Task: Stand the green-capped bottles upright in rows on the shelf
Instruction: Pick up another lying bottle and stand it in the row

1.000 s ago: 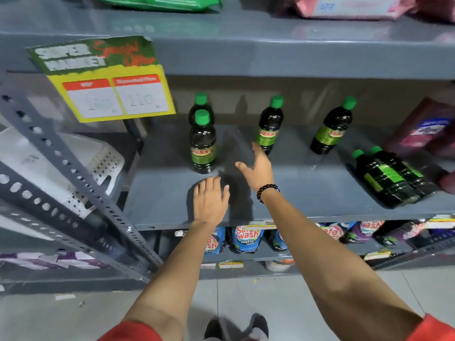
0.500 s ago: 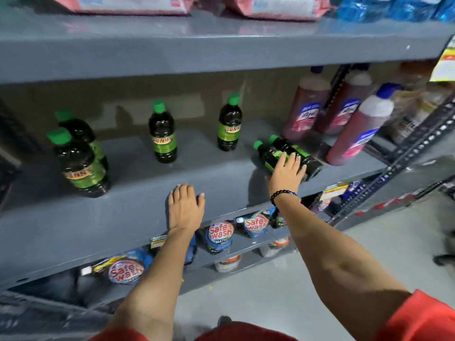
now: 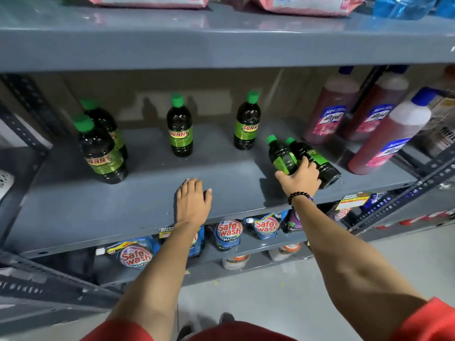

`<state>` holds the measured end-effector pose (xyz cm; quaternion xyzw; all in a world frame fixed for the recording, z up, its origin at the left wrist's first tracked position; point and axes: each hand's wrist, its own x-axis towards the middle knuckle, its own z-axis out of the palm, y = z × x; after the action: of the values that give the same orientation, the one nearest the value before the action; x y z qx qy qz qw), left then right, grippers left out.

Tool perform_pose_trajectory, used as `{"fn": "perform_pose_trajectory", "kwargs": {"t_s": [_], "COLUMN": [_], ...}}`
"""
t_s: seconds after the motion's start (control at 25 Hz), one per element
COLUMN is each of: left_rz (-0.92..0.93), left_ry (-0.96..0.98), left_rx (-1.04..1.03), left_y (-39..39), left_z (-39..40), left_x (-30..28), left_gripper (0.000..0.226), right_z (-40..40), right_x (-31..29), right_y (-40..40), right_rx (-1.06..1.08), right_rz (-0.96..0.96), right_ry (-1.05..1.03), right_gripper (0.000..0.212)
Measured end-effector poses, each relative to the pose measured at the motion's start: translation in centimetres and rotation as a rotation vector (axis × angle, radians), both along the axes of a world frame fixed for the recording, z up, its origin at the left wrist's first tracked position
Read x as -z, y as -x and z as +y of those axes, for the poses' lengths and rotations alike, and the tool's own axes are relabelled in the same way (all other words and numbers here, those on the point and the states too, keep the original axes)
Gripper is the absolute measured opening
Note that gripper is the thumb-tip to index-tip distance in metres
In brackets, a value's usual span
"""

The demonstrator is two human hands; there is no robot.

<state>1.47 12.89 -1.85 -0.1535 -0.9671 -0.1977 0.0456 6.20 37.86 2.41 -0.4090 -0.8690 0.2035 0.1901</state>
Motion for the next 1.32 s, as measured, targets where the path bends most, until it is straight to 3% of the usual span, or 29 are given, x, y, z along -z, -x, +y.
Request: {"fn": "perform_pose_trajectory", "kwargs": {"t_s": [0.08, 0.2, 0.24, 0.32, 0.6, 0.8, 0.88, 1.0, 1.08, 1.24, 1.32], "left_rz": [-0.002, 0.021, 0.029, 0.038, 0.021, 0.032, 0.032, 0.025, 0.020, 0.021, 0.024], "left_ry": [-0.044, -0.046, -0.042, -0.026, 0.021, 0.031, 0.041, 0.066, 0.090, 0.059, 0.060], "left_rx": [-0.034, -0.056, -0.071, -0.127, -0.219, -0.226, -0.220, -0.223, -0.215, -0.216, -0.214], "left_y": [0.1, 0.6, 0.9, 1.8, 2.9, 3.1, 3.1, 3.2, 3.2, 3.3, 3.2], "left_z": [-0.4, -2.2, -3.2, -5.9, -9.5, -9.6, -9.6, -9.4, -9.4, -9.5, -9.5], "left_x": [-0.3, -0.7, -0.7, -0.6, 0.0, 0.4, 0.5, 0.5, 0.6, 0.6, 0.6], "left_gripper": [0.040, 0.039, 0.039, 0.038, 0.036, 0.034, 0.034, 0.035, 0.036, 0.034, 0.033], "right_z": [-1.7, -5.5, -6.7, -9.4, -17.4, -19.4, -19.4, -20.3, -21.4, -21.9, -21.4], "right_x": [0.2, -0.3, -0.5, -0.9, -1.3, -1.3, -1.3, -0.5, -0.6, -2.0, -2.1], "right_y": [0.6, 2.0, 2.4, 3.6, 8.2, 9.7, 9.8, 9.0, 8.8, 9.8, 9.8], "right_rx": [-0.013, -0.033, -0.051, -0.129, -0.497, -0.559, -0.555, -0.420, -0.373, -0.376, -0.418], "right_rz": [0.205, 0.605, 0.659, 0.659, 0.460, 0.347, 0.274, 0.302, 0.362, 0.273, 0.255], "right_ry": [0.245, 0.816, 0.945, 1.069, 1.049, 1.097, 0.985, 0.600, 0.440, 0.303, 0.274], "right_gripper": [0.068, 0.019, 0.009, 0.009, 0.045, 0.061, 0.076, 0.099, 0.098, 0.063, 0.065]}}
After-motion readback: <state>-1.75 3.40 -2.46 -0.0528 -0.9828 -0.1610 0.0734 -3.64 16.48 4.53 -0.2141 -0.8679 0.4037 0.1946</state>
